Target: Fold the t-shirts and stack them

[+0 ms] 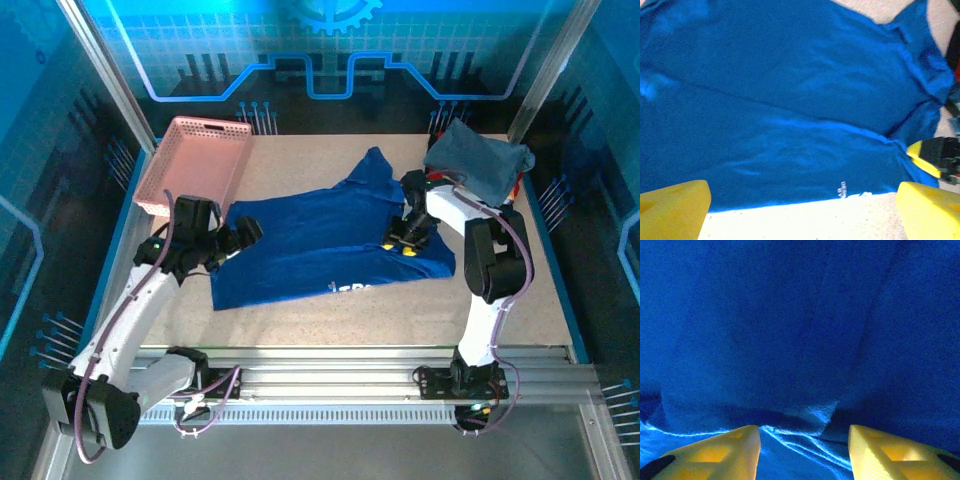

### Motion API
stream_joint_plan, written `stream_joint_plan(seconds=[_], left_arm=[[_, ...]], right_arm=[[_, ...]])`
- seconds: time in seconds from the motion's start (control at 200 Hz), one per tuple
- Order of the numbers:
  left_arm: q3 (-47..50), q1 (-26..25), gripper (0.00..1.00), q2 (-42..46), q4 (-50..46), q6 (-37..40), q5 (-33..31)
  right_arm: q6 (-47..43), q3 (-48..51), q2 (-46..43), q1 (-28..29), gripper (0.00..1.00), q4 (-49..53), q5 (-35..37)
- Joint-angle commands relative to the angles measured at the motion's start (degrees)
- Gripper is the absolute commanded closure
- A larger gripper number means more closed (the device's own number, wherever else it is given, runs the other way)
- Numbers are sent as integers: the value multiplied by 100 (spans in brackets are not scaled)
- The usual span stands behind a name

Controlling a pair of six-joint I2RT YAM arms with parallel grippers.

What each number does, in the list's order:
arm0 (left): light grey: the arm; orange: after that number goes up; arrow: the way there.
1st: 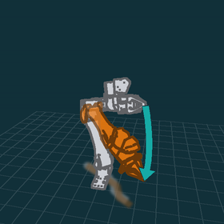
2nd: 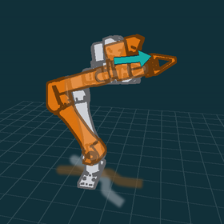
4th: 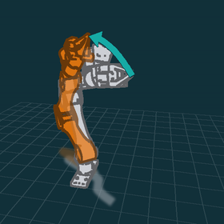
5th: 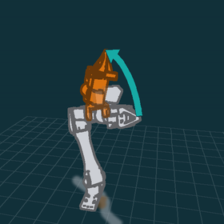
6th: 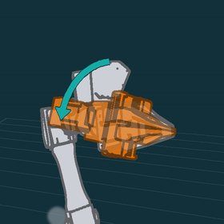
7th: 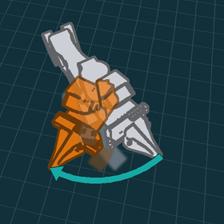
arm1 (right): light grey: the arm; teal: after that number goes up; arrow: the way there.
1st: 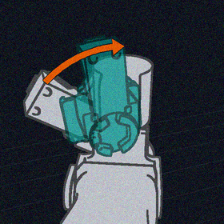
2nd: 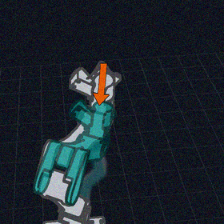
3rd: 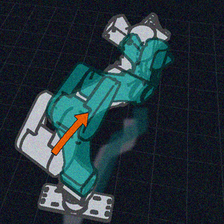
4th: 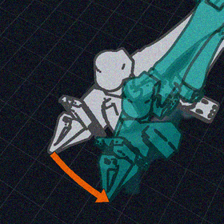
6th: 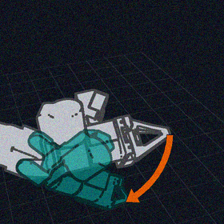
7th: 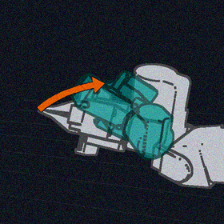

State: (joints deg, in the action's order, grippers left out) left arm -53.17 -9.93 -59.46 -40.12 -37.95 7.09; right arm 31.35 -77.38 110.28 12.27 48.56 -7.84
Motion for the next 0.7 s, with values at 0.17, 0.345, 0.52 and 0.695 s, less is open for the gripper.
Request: stream_joint_plan(seconds=[0.17,0.345,0.52,0.695], left_arm=[[250,-17,4,315,-410,86,-243],[349,-17,5,347,-473,197,-192],[750,-157,6,436,-452,25,-94],[990,-491,1,822,-290,155,-7]], right_arm=[[178,-651,447,100,87,-82,111],[26,-1730,972,185,100,215,-49],[-110,-3069,1463,336,91,1089,-69],[-919,-1826,429,532,54,1079,627]])
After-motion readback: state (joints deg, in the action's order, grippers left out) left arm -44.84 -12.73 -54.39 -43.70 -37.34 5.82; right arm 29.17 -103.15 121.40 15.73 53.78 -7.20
